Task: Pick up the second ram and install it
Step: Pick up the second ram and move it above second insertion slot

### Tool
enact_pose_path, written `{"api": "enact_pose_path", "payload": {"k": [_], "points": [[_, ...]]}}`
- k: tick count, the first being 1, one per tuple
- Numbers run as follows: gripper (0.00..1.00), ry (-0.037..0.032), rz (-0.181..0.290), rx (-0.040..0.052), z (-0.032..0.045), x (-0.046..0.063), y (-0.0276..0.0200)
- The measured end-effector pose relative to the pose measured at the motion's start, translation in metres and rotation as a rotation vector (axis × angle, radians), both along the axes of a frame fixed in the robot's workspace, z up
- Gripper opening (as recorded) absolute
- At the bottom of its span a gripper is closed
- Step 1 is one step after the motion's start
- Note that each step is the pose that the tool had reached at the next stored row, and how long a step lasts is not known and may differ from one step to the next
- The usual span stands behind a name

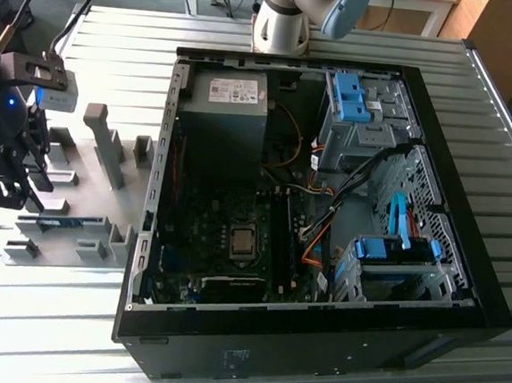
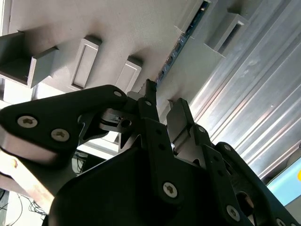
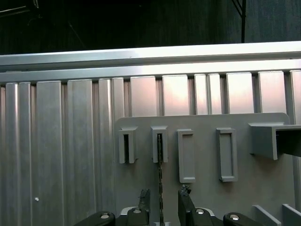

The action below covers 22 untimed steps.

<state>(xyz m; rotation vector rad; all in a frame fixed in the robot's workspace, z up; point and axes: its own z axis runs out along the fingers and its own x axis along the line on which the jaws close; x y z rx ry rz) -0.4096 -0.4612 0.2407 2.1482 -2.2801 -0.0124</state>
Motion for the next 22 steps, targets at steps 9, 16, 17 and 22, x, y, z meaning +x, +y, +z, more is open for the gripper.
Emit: {"api": "enact_pose_path", "payload": {"k": [9,16,17,22], "points": [[0.37,0.0001,0.0,-0.0001,-0.0031,0.0,-0.0018],[0.37,-0.0002,0.001,0.0001,-0.0054,0.0,-0.0018],[0.37,0.0003,0.003,0.0,-0.0065,0.0,-0.0019],[0.37,0.0005,0.015,-0.0001,-0.0147,0.0,-0.0023]]}}
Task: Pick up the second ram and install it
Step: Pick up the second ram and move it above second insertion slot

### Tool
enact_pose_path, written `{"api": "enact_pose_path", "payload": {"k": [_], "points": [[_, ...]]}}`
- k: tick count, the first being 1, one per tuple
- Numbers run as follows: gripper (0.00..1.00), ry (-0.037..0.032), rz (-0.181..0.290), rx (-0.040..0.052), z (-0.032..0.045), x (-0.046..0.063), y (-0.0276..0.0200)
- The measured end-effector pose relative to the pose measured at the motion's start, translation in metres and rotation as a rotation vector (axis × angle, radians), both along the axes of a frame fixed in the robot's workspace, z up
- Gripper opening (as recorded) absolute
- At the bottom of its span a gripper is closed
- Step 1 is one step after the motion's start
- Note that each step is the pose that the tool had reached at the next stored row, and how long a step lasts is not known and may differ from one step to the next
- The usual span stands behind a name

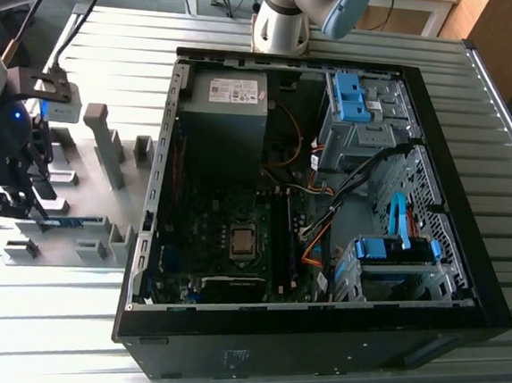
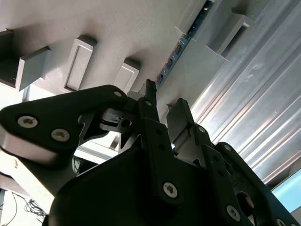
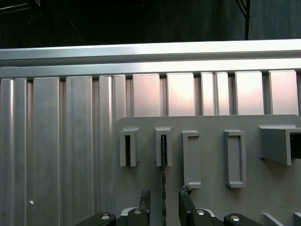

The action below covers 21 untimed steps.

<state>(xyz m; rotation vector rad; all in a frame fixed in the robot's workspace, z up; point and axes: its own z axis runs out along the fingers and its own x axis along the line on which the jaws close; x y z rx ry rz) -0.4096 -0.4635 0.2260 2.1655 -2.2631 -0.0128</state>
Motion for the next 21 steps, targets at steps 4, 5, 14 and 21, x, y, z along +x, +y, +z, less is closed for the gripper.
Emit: {"api": "enact_pose_path", "payload": {"k": [4,5,14,21], "points": [[0.37,0.0,0.0,0.0,-0.0044,0.0,0.0],[0.37,-0.0001,0.0,-0.0001,-0.0046,0.0,0.0],[0.37,-0.0009,0.0,0.0001,-0.0059,0.0,0.0],[0.37,-0.0009,0.0,0.0001,-0.0064,0.0,-0.0001]]}}
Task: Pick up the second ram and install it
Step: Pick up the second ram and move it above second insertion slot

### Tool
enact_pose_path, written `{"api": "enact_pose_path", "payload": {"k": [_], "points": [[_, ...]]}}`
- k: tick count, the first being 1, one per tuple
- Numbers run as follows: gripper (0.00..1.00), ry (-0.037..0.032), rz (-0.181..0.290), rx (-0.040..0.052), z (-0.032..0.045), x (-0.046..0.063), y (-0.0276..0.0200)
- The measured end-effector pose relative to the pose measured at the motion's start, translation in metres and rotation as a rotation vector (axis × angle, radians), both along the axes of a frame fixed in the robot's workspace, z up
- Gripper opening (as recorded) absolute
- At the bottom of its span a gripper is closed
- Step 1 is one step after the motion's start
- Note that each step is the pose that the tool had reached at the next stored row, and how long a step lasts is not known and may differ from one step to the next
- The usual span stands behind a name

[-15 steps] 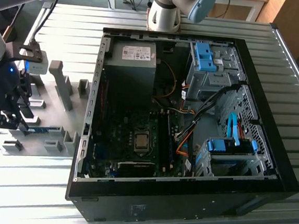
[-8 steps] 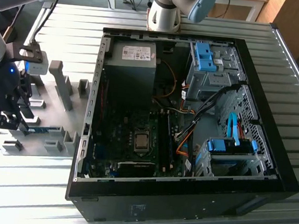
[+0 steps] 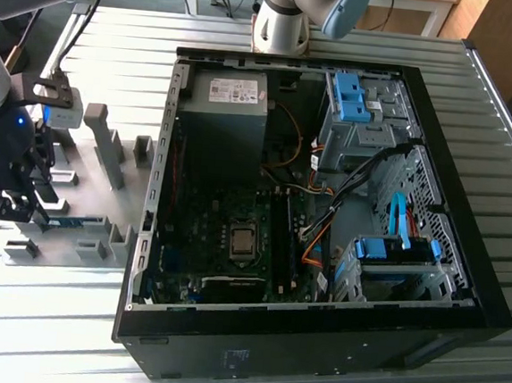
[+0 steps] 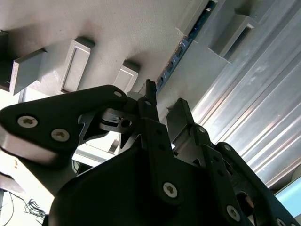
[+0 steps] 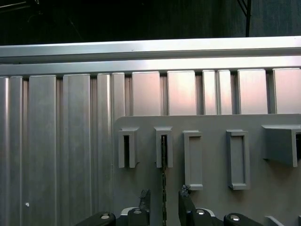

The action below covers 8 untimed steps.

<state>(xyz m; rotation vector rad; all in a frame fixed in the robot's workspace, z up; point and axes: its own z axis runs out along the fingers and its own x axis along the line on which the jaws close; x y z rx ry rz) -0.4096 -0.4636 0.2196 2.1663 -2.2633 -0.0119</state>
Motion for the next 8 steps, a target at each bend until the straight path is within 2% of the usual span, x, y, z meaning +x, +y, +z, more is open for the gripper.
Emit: {"api": "enact_pose_path", "payload": {"k": [4,8], "points": [[0.37,-0.0001,0.0,0.0001,-0.0003,0.0,0.0],[0.37,0.0,0.0,0.0001,-0.0047,0.0,0.0]]}}
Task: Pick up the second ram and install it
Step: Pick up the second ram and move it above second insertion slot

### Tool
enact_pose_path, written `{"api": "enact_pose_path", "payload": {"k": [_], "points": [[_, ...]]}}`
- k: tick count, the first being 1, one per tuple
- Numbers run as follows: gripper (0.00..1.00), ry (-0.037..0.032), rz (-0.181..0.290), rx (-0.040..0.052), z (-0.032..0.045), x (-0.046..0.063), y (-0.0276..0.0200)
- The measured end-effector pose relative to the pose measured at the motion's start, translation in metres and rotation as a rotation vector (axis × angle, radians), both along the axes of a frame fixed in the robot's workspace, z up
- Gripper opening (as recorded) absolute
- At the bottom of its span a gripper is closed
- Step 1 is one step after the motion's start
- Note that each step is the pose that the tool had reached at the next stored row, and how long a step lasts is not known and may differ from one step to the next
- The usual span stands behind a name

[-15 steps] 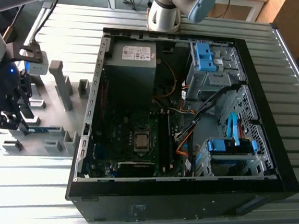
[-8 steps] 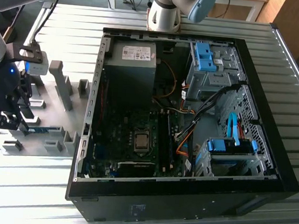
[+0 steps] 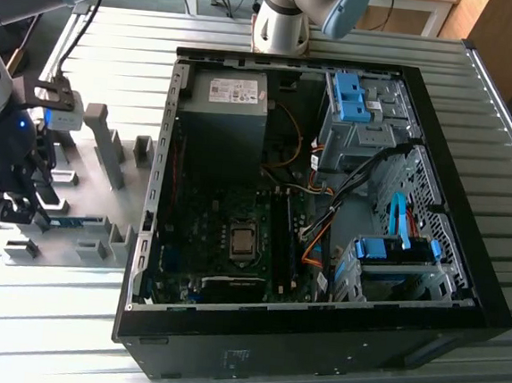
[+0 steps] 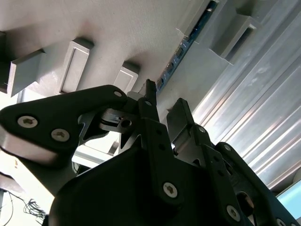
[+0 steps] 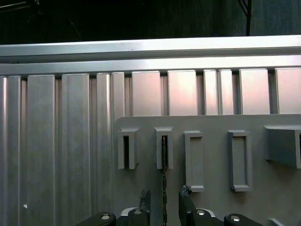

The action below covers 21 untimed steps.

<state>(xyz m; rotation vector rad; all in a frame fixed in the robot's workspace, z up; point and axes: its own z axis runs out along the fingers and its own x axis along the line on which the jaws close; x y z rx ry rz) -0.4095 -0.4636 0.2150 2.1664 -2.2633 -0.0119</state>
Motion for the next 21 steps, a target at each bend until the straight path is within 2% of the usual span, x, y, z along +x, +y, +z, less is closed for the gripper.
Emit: {"api": "enact_pose_path", "payload": {"k": [5,16,18,19,21], "points": [[0.37,0.0,-0.004,0.0,-0.0083,0.0,0.0001],[0.37,0.0,-0.006,-0.0003,-0.0151,0.001,0.0],[0.36,-0.0001,-0.006,-0.0002,-0.0152,0.001,0.0],[0.29,-0.0002,-0.006,-0.0002,-0.0153,0.001,0.0],[0.29,-0.0007,-0.006,0.0009,-0.0164,0.001,0.0001]]}}
